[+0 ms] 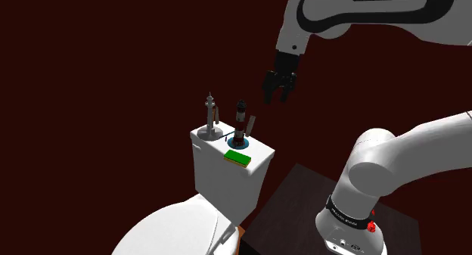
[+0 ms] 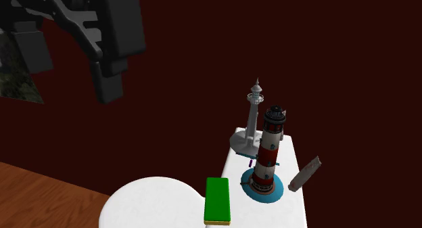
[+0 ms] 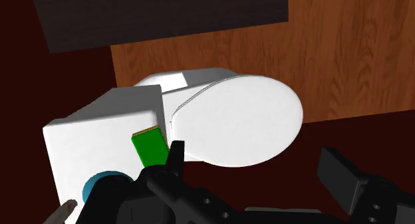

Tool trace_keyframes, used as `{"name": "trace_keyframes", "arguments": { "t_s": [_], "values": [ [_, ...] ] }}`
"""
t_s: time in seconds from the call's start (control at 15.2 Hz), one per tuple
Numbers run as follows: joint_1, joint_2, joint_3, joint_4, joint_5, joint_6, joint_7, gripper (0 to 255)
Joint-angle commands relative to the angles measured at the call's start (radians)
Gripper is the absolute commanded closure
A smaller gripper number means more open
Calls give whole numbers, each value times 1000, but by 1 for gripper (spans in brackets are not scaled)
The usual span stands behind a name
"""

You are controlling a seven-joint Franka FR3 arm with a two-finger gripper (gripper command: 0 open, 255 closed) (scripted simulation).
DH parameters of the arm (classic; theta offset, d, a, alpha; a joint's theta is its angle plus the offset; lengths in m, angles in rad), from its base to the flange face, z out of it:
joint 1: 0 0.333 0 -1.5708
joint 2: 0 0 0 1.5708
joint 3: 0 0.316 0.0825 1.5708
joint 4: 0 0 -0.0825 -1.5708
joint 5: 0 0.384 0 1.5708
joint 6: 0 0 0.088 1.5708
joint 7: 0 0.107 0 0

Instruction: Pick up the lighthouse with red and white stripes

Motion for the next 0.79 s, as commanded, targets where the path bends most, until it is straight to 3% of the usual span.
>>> {"name": "trace_keyframes", "arguments": {
  "t_s": [0.0, 0.73],
  "values": [
    [0, 0, 0, 0, 0, 0, 0, 0],
    [-31, 492, -51, 291, -159, 55, -127, 0]
  ]
}}
